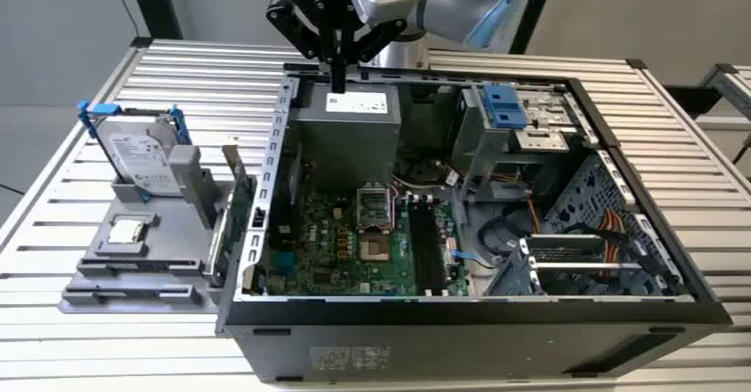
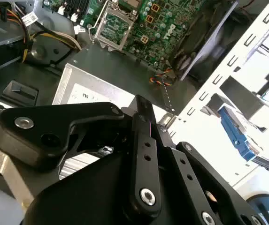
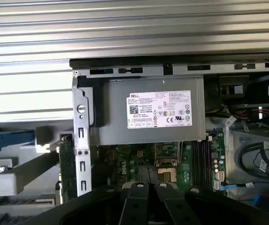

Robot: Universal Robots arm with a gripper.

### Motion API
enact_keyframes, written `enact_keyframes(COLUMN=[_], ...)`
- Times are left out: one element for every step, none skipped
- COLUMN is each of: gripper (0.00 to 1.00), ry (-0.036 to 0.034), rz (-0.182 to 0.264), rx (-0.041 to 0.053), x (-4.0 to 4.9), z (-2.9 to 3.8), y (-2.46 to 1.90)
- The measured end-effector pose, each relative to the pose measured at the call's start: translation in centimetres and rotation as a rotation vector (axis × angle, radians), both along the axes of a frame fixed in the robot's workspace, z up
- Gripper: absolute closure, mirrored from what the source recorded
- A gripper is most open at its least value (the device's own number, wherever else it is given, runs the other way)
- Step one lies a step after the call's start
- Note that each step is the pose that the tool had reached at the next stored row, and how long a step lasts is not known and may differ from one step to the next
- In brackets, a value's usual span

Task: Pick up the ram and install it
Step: 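Reach for the ram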

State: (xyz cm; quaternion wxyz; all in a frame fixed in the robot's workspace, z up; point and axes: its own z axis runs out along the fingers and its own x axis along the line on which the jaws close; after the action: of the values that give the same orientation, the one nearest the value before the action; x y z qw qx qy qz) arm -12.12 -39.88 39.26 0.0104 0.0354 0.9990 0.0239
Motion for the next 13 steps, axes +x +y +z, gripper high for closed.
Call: enact_keyframes(gripper=[1.00, 1.00, 1.00, 1.00, 1.00, 1.00, 1.00, 1.00, 1.00, 1.00, 1.00, 1.00, 1.00], ry=[0.0000, 0.0000, 0.0000, 0.0000, 0.0000, 0.0000, 0.0000, 0.0000, 0.0000, -0.0001, -0.0001, -0.0001, -0.0001], rz=[0.000, 0.000, 0.000, 0.000, 0.000, 0.000, 0.000, 0.000, 0.000, 0.000, 0.000, 0.000, 0.000], rx=[0.0000, -0.0002, -0.0004, -0.0005, -0.0005, -0.0006, -0.0006, -0.0007, -0.0007, -0.0006, -0.0006, -0.0006, -0.0007], x=[0.00, 0.00, 0.00, 0.00, 0.00, 0.00, 0.00, 0.00, 0.00, 0.00, 0.00, -0.01, -0.05], z=[0.00, 0.00, 0.00, 0.00, 0.00, 0.00, 0.00, 0.00, 0.00, 0.00, -0.01, 0.00, 0.00], y=[0.00, 0.00, 0.00, 0.00, 0.00, 0.00, 0.00, 0.00, 0.00, 0.00, 0.00, 0.00, 0.01])
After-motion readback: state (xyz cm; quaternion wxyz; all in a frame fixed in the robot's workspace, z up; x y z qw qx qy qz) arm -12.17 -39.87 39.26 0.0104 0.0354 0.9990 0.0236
